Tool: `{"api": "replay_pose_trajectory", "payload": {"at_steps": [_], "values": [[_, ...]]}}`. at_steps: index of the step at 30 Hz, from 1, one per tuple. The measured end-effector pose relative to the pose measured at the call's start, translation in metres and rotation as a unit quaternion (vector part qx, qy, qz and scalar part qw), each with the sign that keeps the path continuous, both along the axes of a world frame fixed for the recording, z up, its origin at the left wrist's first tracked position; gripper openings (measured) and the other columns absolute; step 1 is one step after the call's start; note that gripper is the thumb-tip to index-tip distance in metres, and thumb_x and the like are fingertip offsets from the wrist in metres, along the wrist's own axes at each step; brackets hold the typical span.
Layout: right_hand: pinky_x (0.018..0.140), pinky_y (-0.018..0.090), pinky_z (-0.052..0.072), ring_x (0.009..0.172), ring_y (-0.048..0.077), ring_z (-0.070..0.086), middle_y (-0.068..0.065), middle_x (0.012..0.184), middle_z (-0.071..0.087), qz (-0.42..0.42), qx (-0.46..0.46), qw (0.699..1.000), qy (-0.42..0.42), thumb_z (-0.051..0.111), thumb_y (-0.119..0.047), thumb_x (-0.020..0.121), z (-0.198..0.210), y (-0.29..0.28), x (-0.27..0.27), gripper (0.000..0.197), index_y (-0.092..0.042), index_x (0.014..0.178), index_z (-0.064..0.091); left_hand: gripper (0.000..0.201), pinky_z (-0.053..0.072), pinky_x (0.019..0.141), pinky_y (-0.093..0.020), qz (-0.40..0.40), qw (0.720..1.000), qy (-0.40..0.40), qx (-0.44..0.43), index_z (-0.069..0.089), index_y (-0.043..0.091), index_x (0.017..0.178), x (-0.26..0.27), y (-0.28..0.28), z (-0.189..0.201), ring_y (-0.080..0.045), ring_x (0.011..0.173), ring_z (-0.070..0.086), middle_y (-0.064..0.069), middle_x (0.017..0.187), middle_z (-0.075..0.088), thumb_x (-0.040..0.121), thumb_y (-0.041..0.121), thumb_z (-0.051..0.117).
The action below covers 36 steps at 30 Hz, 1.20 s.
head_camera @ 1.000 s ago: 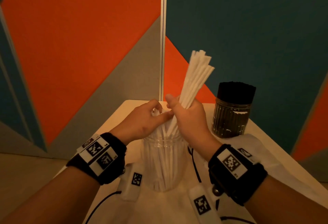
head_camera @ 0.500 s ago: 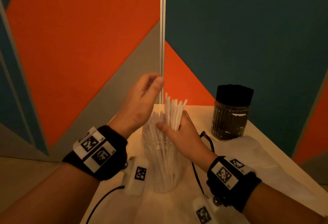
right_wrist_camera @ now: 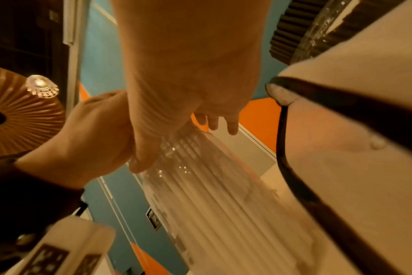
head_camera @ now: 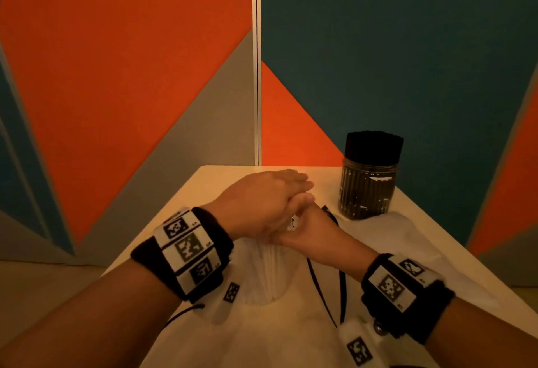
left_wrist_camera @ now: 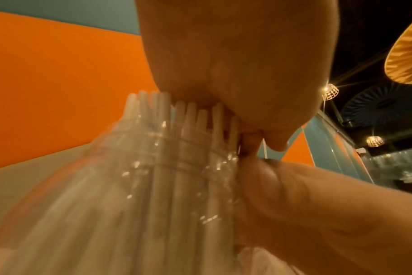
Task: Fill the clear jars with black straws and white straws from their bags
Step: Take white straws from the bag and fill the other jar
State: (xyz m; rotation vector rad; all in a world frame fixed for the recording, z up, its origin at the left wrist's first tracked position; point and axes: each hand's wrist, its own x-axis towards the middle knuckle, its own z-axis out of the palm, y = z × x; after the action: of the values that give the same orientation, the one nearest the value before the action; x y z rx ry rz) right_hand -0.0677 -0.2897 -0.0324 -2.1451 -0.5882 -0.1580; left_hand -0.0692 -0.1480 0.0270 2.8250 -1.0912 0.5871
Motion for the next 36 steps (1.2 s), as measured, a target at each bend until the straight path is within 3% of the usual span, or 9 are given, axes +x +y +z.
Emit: {"api": "replay_pose_trajectory", "payload": {"at_steps": [4, 9, 13, 17, 21, 24, 26, 31, 36], "values": [[0.113, 0.027, 0.035, 0.141, 0.004, 0.035, -0.01, 0.157, 0.035, 0.01, -0.034, 0.999, 0.003, 0.08, -0.068, 0.063, -0.005, -0.032, -0.006, 0.115, -0.028, 0.156, 0.026, 0.058, 0.027, 0.118, -0.036, 0.03, 0.997, -0.064, -0.023, 0.043, 0.018, 0.148, 0.0, 0.001, 0.007, -0.018, 0.143, 0.035, -0.004, 0.154, 0.041, 0.103, 0.051, 0.028], [0.116, 0.027, 0.021, 0.149, 0.006, 0.013, -0.014, 0.166, 0.01, -0.097, -0.135, 0.985, 0.034, 0.078, -0.069, 0.067, -0.016, -0.076, -0.014, 0.122, -0.034, 0.16, 0.008, 0.071, 0.022, 0.12, -0.035, 0.112, 0.991, 0.025, 0.071, 0.022, 0.02, 0.156, -0.004, 0.002, -0.008, -0.017, 0.148, 0.024, -0.003, 0.162, 0.024, 0.099, 0.062, 0.024], [0.116, 0.04, 0.028, 0.146, 0.014, 0.02, -0.011, 0.161, 0.024, -0.203, -0.181, 0.961, -0.042, 0.075, -0.074, 0.066, -0.029, -0.098, -0.029, 0.11, -0.038, 0.156, 0.021, 0.059, 0.025, 0.117, -0.036, 0.095, 0.993, -0.07, -0.024, 0.041, 0.018, 0.148, -0.019, -0.005, 0.002, -0.02, 0.142, 0.036, -0.005, 0.154, 0.04, 0.1, 0.052, 0.036], [0.114, 0.049, 0.028, 0.148, 0.018, 0.016, -0.012, 0.163, 0.017, -0.241, -0.205, 0.949, -0.002, 0.056, -0.098, 0.042, -0.051, -0.104, -0.042, 0.131, -0.045, 0.15, 0.005, 0.026, 0.05, 0.088, -0.035, 0.022, 0.977, -0.188, -0.094, 0.07, 0.019, 0.114, -0.046, -0.033, -0.004, -0.021, 0.102, 0.062, -0.002, 0.111, 0.068, 0.096, 0.029, 0.054], [0.121, 0.054, 0.012, 0.155, 0.025, -0.007, -0.005, 0.168, -0.012, -0.219, -0.295, 0.915, 0.168, 0.036, -0.11, 0.014, -0.083, -0.104, -0.046, 0.169, -0.034, 0.155, -0.018, 0.018, 0.045, 0.068, -0.031, 0.069, 0.997, -0.01, 0.026, 0.065, 0.015, 0.095, -0.048, -0.063, -0.035, -0.017, 0.076, 0.049, 0.002, 0.087, 0.054, 0.092, 0.01, 0.049], [0.122, 0.051, 0.004, 0.154, 0.028, -0.012, 0.003, 0.168, -0.014, -0.22, -0.332, 0.898, 0.186, 0.048, -0.104, 0.029, -0.1, -0.104, -0.049, 0.164, -0.025, 0.158, -0.014, 0.021, 0.033, 0.06, -0.026, 0.081, 0.989, 0.108, 0.068, 0.048, 0.012, 0.07, -0.036, -0.076, -0.063, -0.013, 0.061, 0.039, 0.002, 0.069, 0.038, 0.088, 0.001, 0.048], [0.123, 0.046, 0.001, 0.154, 0.027, -0.013, 0.006, 0.168, -0.013, -0.225, -0.344, 0.895, 0.173, 0.055, -0.098, 0.042, -0.106, -0.107, -0.051, 0.155, -0.02, 0.159, -0.011, 0.027, 0.032, 0.06, -0.024, 0.068, 0.981, 0.163, 0.085, 0.046, 0.013, 0.067, -0.029, -0.086, -0.078, -0.008, 0.054, 0.032, 0.001, 0.065, 0.035, 0.09, 0.0, 0.049], [0.123, 0.043, 0.001, 0.154, 0.027, -0.011, 0.008, 0.168, -0.01, -0.198, -0.354, 0.899, 0.163, 0.062, -0.093, 0.053, -0.104, -0.113, -0.053, 0.147, -0.016, 0.16, -0.004, 0.013, 0.037, 0.067, -0.024, 0.055, 0.984, 0.161, 0.057, 0.063, 0.008, 0.087, -0.003, -0.114, -0.1, -0.015, 0.073, 0.051, -0.008, 0.09, 0.06, 0.091, 0.002, 0.052], [0.124, 0.041, 0.001, 0.155, 0.021, -0.007, 0.003, 0.169, -0.005, -0.173, -0.354, 0.909, 0.136, 0.056, -0.098, 0.052, -0.102, -0.123, -0.055, 0.149, -0.015, 0.161, -0.003, 0.021, 0.043, 0.071, -0.03, 0.05, 0.972, 0.231, 0.008, 0.065, -0.003, 0.105, 0.024, -0.138, -0.094, -0.029, 0.097, 0.062, -0.017, 0.106, 0.065, 0.089, -0.002, 0.052]]}}
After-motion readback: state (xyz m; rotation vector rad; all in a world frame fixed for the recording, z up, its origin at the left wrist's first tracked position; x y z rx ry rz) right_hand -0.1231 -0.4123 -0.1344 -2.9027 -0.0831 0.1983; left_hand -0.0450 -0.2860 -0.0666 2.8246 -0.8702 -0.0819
